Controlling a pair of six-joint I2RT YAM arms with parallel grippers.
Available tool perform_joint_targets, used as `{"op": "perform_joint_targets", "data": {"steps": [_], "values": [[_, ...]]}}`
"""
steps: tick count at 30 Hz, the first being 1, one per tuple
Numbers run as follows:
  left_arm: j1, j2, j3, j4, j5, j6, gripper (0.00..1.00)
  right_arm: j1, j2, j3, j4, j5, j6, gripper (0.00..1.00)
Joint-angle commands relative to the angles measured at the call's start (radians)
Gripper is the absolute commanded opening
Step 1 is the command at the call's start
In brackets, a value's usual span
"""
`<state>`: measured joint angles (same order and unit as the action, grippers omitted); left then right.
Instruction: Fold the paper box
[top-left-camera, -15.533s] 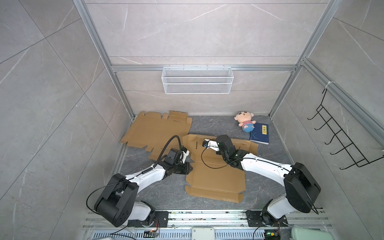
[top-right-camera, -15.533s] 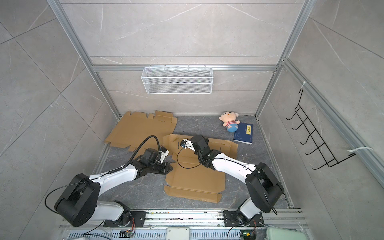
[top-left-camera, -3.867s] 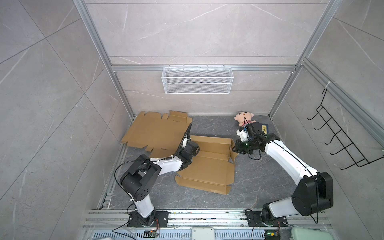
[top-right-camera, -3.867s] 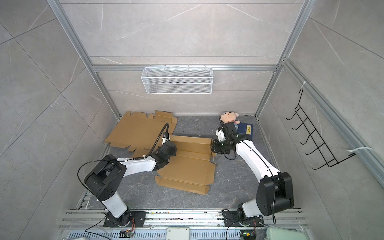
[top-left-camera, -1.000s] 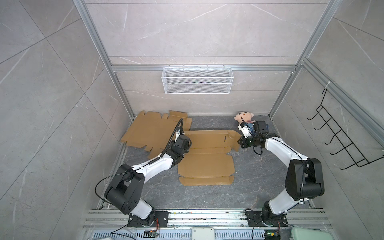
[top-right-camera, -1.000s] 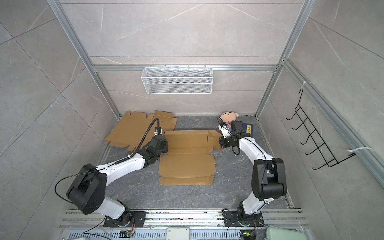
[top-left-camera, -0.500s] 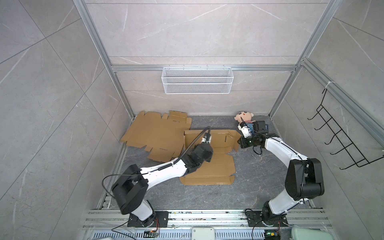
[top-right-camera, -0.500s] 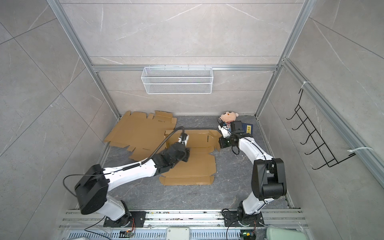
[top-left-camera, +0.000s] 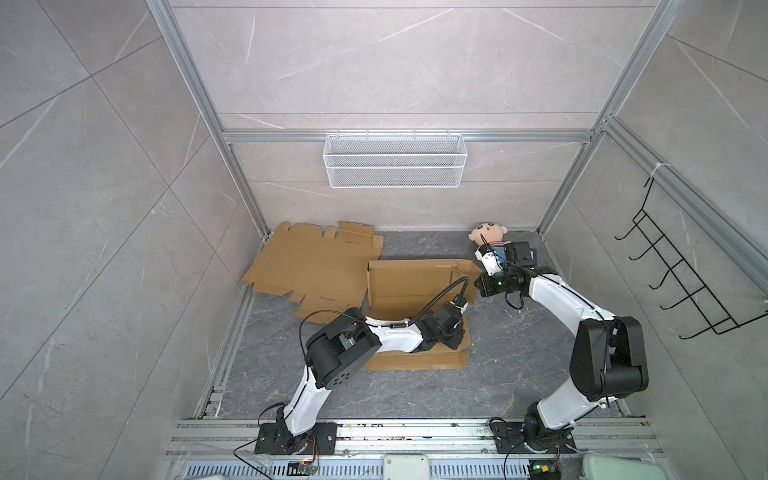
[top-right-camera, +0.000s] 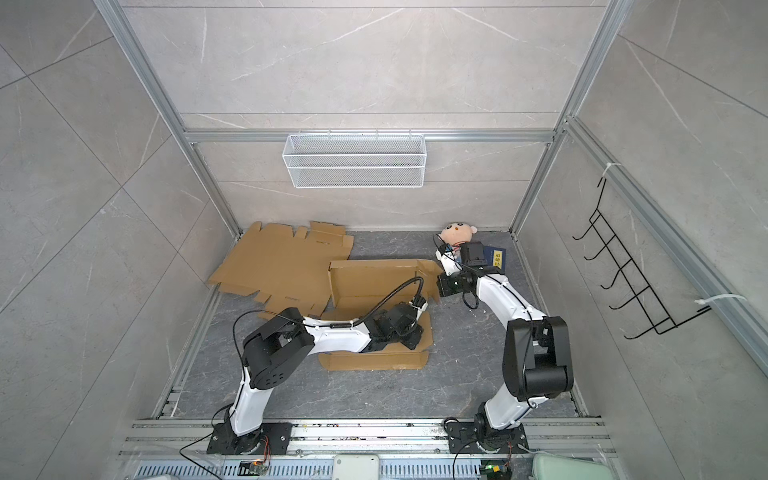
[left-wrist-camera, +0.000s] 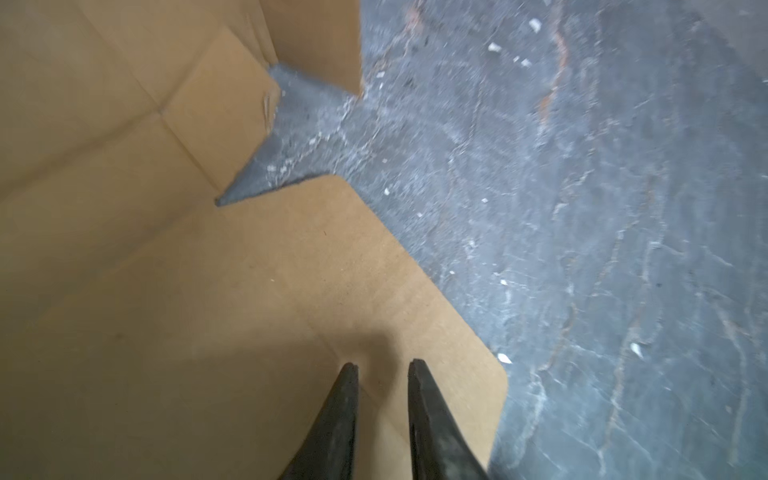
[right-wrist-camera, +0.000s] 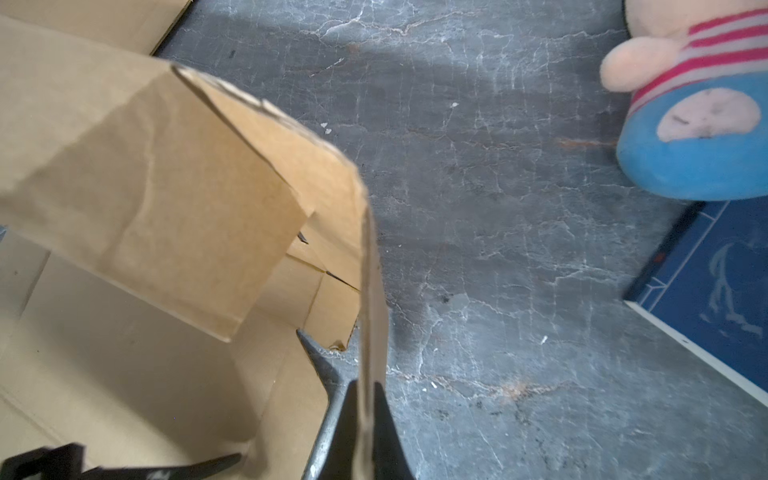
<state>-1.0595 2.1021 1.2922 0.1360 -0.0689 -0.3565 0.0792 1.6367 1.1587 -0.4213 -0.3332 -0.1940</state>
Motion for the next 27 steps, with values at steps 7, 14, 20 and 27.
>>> {"op": "perform_joint_targets", "data": {"steps": [7,14,20,27], "values": [[0.014,0.081,0.059,-0.014,-0.036,-0.084,0.23,0.01,-0.043,0.014,-0.06,-0.037,0.058,0.01],[0.038,0.093,0.047,-0.034,-0.031,-0.098,0.22,0.01,-0.105,-0.022,-0.083,-0.104,0.104,0.01],[0.046,0.094,0.038,-0.027,-0.026,-0.094,0.22,0.027,-0.134,-0.047,-0.103,-0.133,0.144,0.01],[0.049,0.098,0.028,-0.016,-0.028,-0.096,0.22,0.101,-0.193,-0.127,-0.097,-0.096,0.182,0.01]]}}
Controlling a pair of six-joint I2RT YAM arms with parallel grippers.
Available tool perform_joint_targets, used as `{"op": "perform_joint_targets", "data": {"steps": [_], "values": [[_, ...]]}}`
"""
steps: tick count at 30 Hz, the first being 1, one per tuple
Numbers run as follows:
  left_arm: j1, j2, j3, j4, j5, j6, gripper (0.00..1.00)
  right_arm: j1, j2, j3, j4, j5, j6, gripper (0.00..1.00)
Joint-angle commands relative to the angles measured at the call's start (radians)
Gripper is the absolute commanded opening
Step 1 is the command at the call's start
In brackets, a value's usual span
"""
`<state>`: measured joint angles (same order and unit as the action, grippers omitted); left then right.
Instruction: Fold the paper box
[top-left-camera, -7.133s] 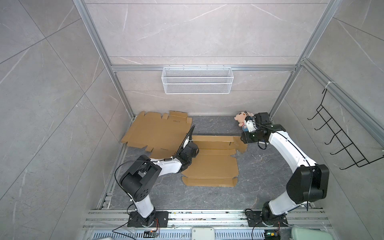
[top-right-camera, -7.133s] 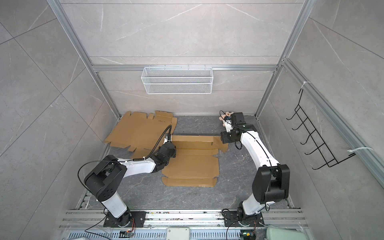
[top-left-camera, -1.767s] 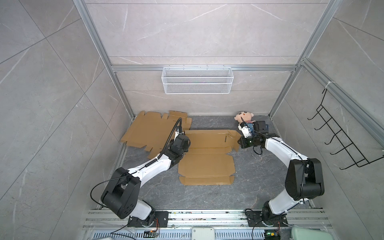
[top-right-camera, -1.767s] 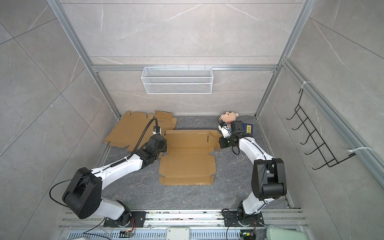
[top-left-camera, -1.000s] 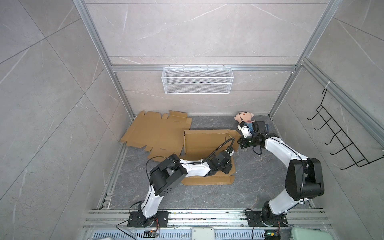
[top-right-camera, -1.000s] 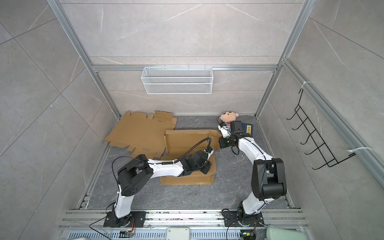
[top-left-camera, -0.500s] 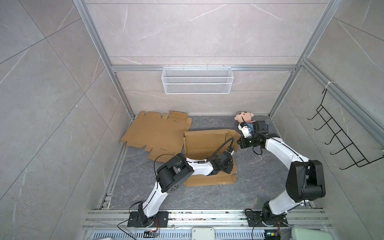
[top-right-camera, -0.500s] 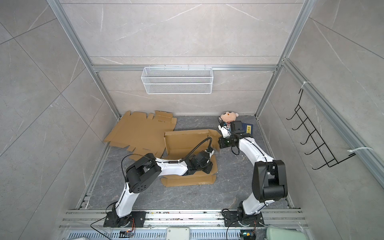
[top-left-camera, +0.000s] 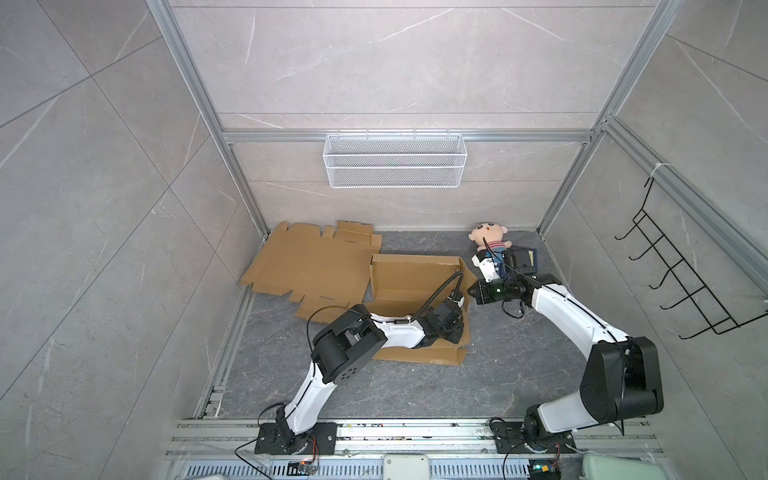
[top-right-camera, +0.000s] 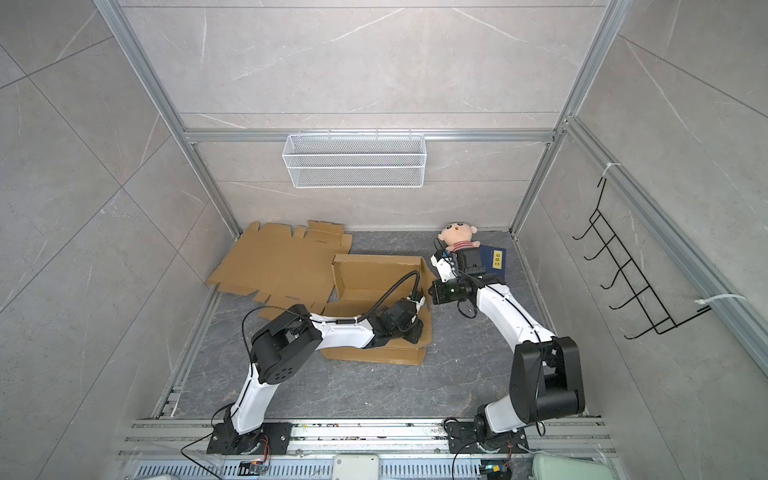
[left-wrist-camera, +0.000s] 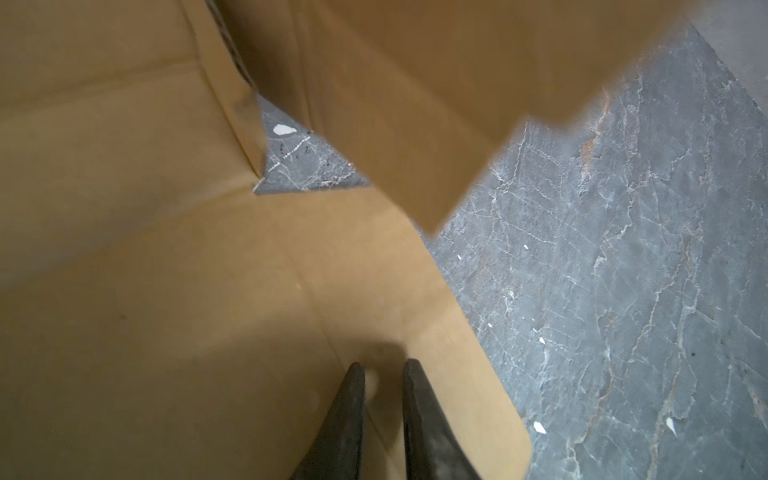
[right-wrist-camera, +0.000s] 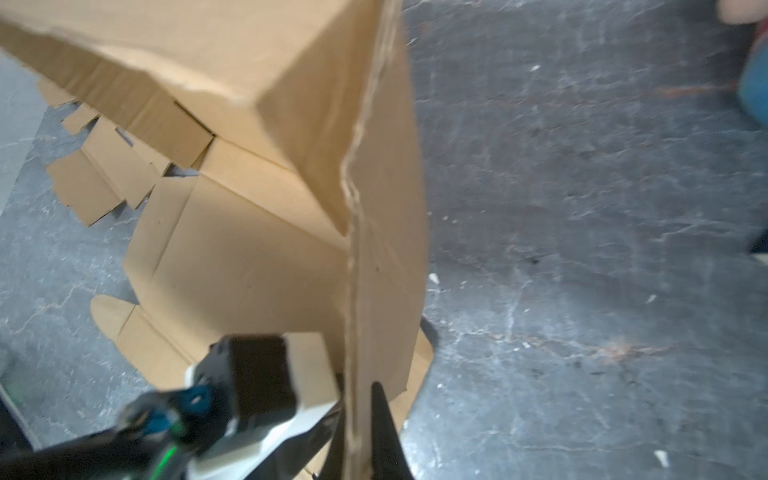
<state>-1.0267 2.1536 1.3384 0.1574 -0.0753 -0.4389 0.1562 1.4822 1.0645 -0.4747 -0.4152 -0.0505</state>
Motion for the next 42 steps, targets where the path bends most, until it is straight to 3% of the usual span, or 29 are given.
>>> {"op": "perform_joint_targets", "data": {"steps": [1,16,29,33,37,42], "values": [[0.017,0.044,-0.021,-0.035,-0.022,-0.012,0.22,0.032,-0.04,-0.043,-0.042,-0.009,0.044,0.01],[0.021,-0.064,-0.064,-0.035,-0.024,0.015,0.24,0.069,-0.027,-0.204,0.076,0.061,0.079,0.0],[0.026,-0.58,-0.286,-0.244,-0.067,0.177,0.4,0.069,-0.021,-0.188,0.058,0.078,0.054,0.0],[0.133,-0.744,-0.283,-0.444,-0.037,0.19,0.45,0.069,-0.022,-0.185,0.053,0.082,0.049,0.0],[0.331,-0.881,-0.257,-0.569,0.101,0.161,0.52,0.069,-0.023,-0.181,0.049,0.084,0.05,0.0],[0.565,-0.886,-0.202,-0.594,0.278,0.09,0.6,0.07,-0.014,-0.175,0.049,0.085,0.049,0.0]]}}
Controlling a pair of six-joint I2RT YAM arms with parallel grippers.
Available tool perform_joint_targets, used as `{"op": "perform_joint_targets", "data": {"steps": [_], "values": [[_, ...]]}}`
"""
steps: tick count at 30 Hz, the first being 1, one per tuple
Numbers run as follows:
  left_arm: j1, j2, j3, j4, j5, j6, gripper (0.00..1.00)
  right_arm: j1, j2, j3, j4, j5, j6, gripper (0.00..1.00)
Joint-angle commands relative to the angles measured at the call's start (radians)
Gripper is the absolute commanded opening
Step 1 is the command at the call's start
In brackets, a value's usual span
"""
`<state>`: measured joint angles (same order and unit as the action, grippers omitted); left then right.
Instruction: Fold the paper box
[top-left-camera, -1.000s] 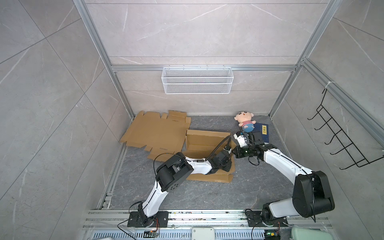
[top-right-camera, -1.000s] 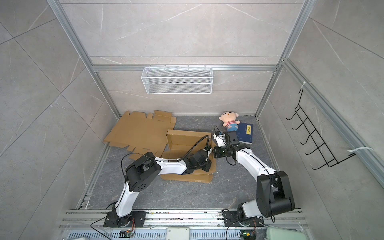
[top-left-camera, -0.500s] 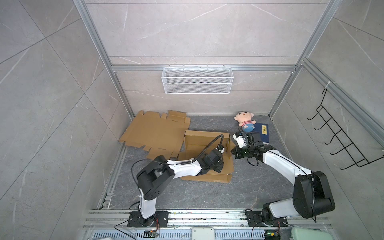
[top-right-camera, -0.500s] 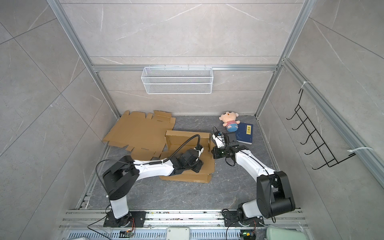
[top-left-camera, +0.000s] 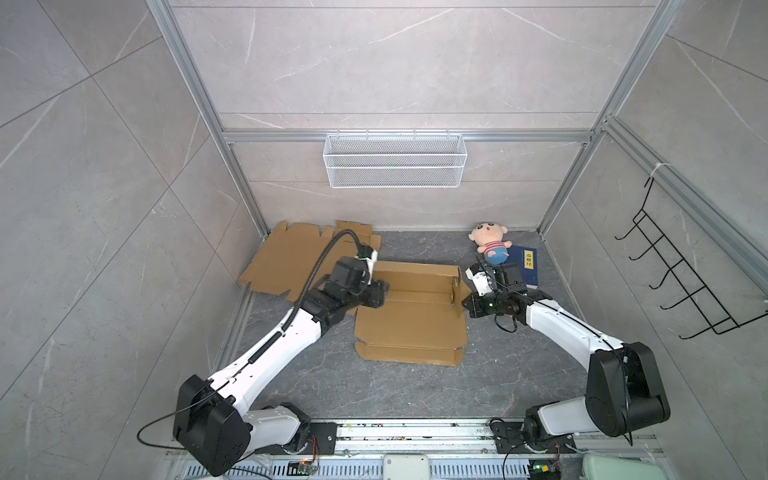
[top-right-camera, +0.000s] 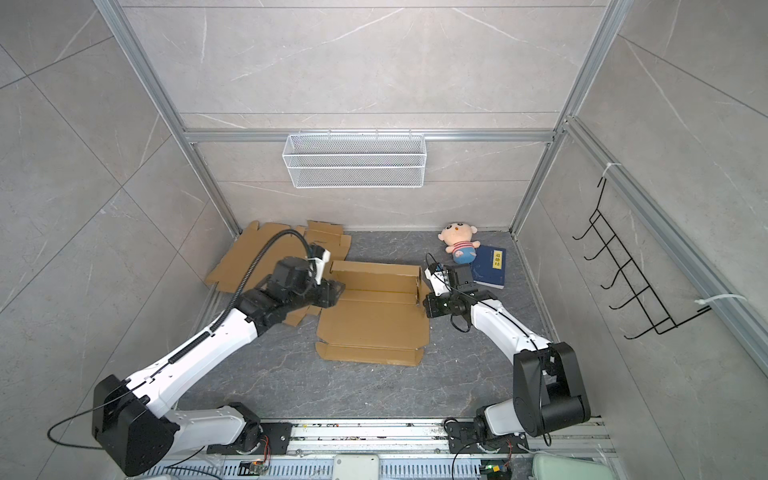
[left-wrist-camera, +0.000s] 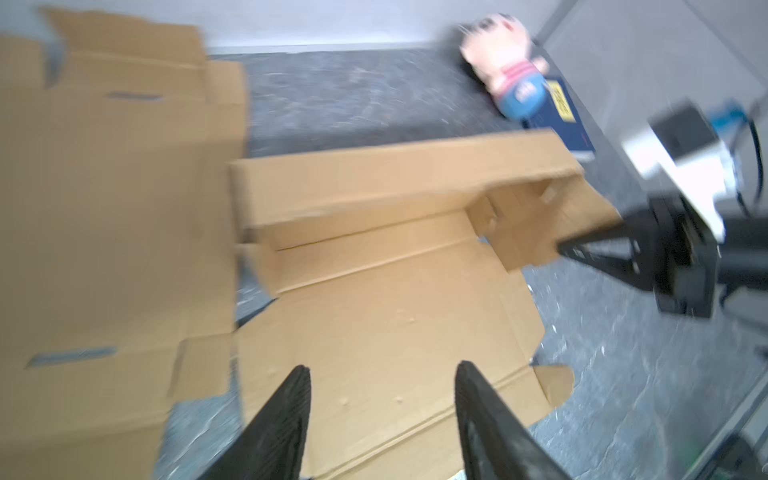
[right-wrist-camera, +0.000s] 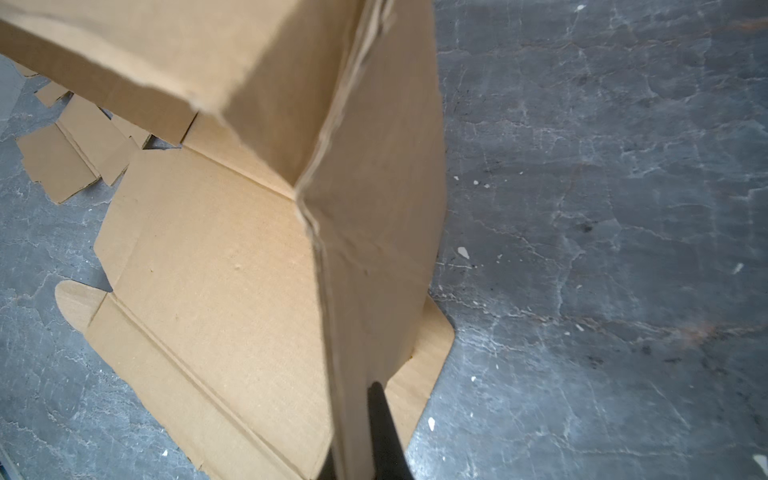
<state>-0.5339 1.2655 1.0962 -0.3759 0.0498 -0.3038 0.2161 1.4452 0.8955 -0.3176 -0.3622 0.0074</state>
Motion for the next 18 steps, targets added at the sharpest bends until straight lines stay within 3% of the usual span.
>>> {"op": "perform_joint_targets", "data": {"steps": [1,4,7,18], "values": [[0.113,0.02,0.045,-0.039,0.196,-0.06,0.61,0.009,0.025,-0.005,-0.107,0.031,-0.009,0.0],[0.207,0.081,0.071,0.018,0.297,-0.103,0.64,0.009,0.029,-0.008,-0.107,0.029,-0.009,0.0],[0.246,0.153,0.084,0.103,0.356,-0.116,0.67,0.01,0.032,-0.007,-0.107,0.027,-0.011,0.0],[0.253,0.367,0.143,0.205,0.418,-0.154,0.7,0.01,0.035,-0.01,-0.11,0.031,-0.009,0.0]]}}
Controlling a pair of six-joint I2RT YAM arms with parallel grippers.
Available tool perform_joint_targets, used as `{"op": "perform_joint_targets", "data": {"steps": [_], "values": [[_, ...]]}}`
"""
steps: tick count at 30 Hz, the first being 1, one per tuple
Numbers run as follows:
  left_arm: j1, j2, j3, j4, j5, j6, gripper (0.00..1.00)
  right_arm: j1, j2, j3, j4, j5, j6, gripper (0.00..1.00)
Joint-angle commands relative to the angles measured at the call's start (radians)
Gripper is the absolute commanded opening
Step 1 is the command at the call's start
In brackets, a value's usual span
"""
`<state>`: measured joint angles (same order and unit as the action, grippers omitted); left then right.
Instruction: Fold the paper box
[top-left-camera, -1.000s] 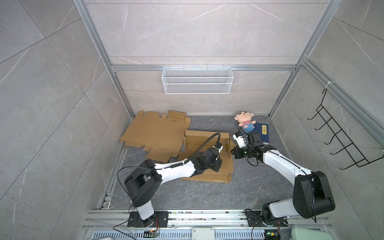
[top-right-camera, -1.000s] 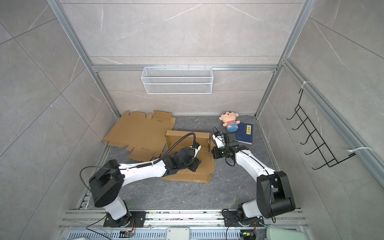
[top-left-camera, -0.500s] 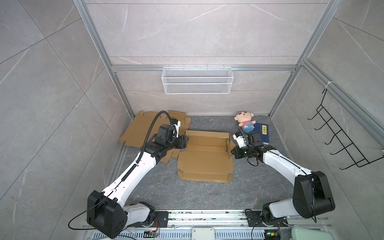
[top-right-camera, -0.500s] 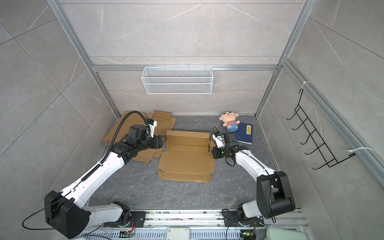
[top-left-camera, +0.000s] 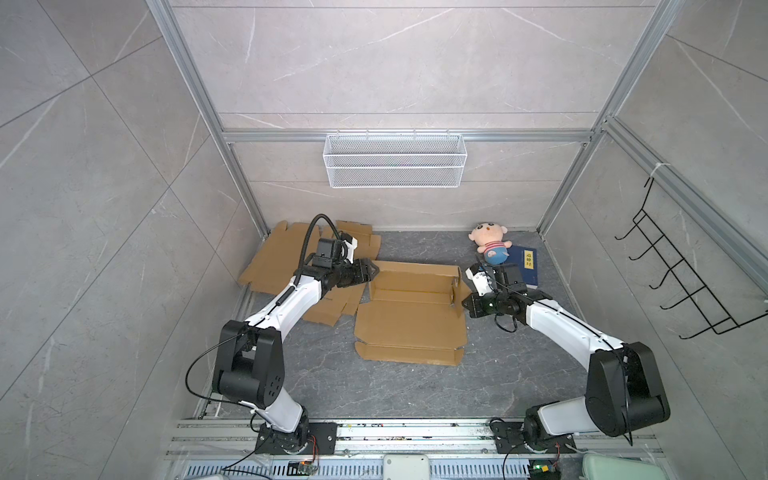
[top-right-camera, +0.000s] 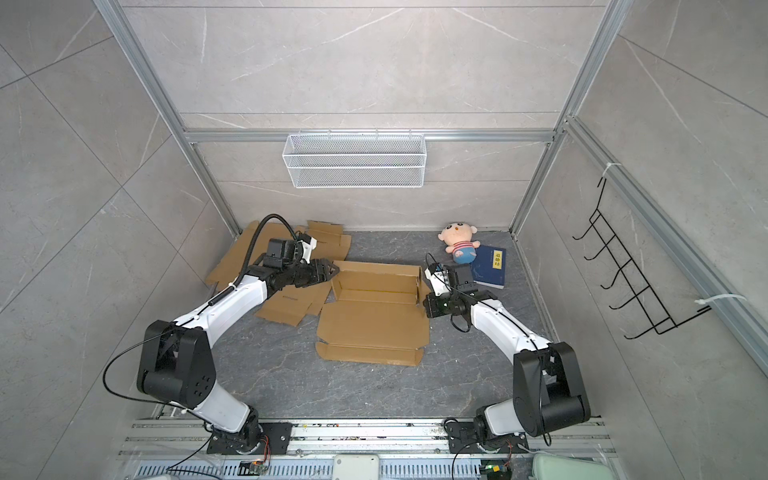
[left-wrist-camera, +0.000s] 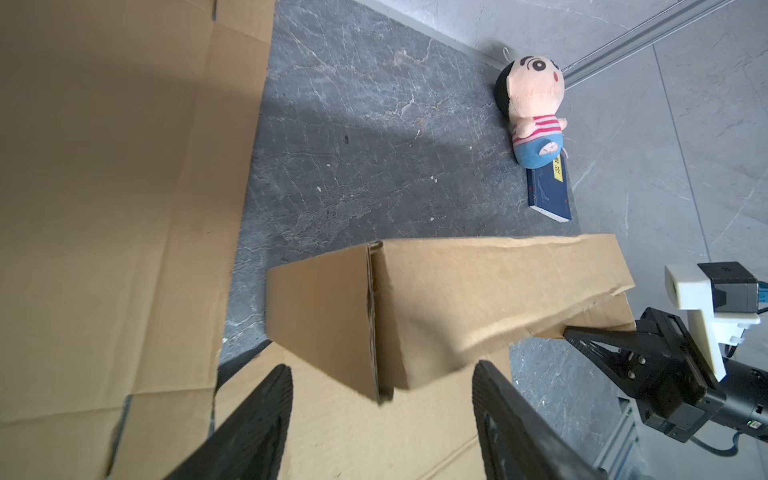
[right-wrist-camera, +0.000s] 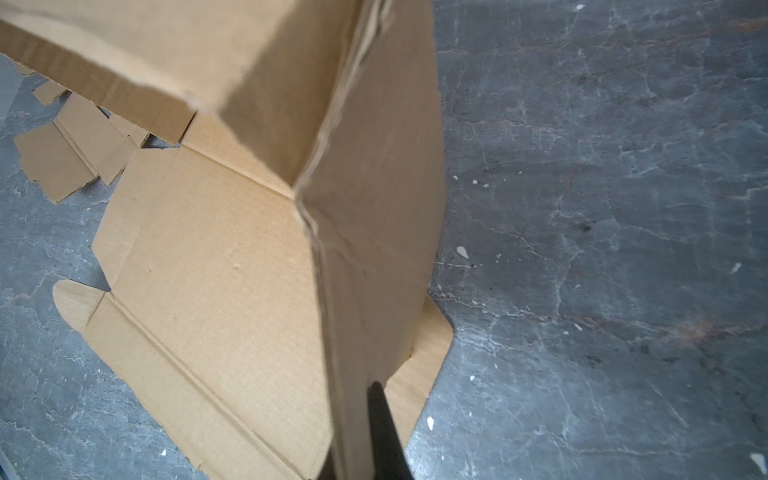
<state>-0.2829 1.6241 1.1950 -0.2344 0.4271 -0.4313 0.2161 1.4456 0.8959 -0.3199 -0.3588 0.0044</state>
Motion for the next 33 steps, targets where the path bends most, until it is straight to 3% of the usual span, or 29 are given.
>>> {"op": "perform_joint_targets", "data": {"steps": [1,5,16,28,33], "values": [[0.003,0.015,0.043,0.069,0.035,-0.029,0.69,0.008,0.035,-0.009,-0.108,0.028,-0.004,0.0],[0.018,0.02,0.04,0.078,0.037,-0.037,0.65,0.01,0.036,-0.004,-0.114,0.029,-0.007,0.0],[0.056,0.045,0.088,0.103,0.074,-0.062,0.69,0.008,0.039,0.001,-0.119,0.032,-0.005,0.0],[0.052,0.101,0.056,0.109,0.12,-0.049,0.59,0.01,0.048,0.007,-0.116,0.027,0.002,0.0],[0.053,0.11,0.039,0.1,0.117,-0.038,0.5,0.011,0.047,0.012,-0.121,0.028,0.002,0.01]]}}
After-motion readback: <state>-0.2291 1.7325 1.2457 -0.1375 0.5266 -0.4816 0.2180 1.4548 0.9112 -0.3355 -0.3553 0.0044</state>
